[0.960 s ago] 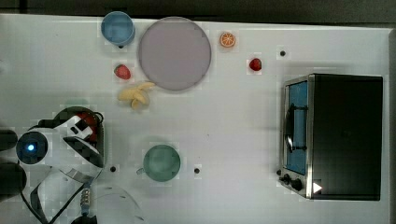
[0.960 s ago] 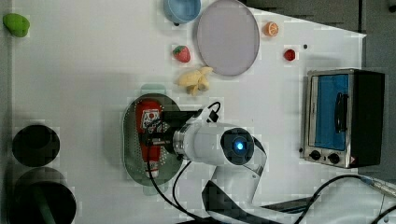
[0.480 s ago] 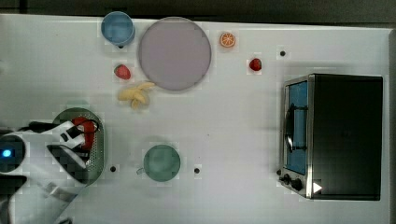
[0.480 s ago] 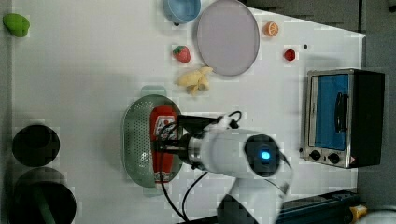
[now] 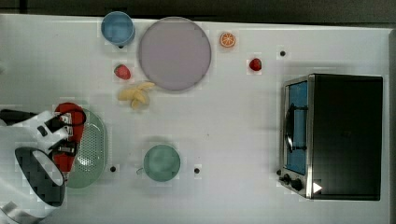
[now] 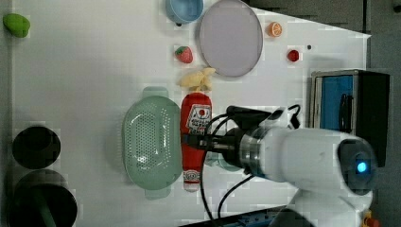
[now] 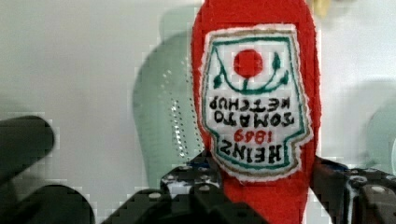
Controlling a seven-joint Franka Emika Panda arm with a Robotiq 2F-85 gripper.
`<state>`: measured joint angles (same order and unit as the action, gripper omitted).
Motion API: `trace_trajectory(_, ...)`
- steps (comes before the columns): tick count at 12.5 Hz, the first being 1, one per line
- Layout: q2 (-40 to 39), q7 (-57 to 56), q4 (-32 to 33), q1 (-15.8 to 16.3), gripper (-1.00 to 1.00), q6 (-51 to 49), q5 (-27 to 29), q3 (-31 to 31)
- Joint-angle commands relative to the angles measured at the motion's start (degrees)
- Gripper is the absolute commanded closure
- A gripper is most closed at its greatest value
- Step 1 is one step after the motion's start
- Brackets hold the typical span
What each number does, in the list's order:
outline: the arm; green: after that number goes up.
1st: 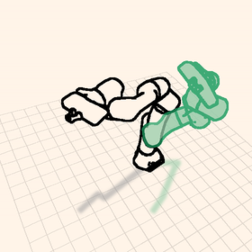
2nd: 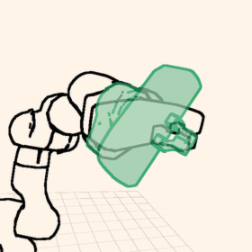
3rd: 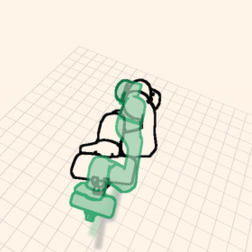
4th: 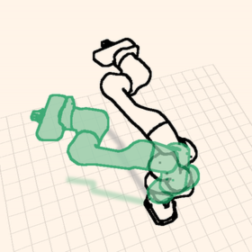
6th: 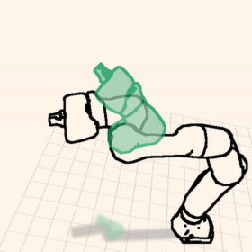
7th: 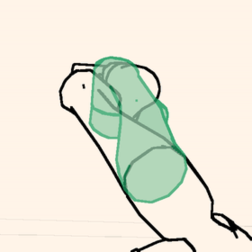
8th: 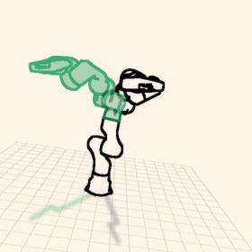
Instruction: Pick ketchup from strainer and place it on the table
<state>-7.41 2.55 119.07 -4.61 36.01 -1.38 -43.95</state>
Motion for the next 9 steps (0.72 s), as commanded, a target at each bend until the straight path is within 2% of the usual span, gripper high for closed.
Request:
trace_trajectory(1,1.1,-9.8,-3.2,-5.3,-0.13,-6.6,2.1,1.2)
trace_trajectory(4,4.7,-18.1,-4.7,-9.0,-0.13,-9.8,2.1,4.3)
trace_trajectory(9,8.2,-35.4,-4.9,-13.0,-0.13,-10.3,2.1,14.3)
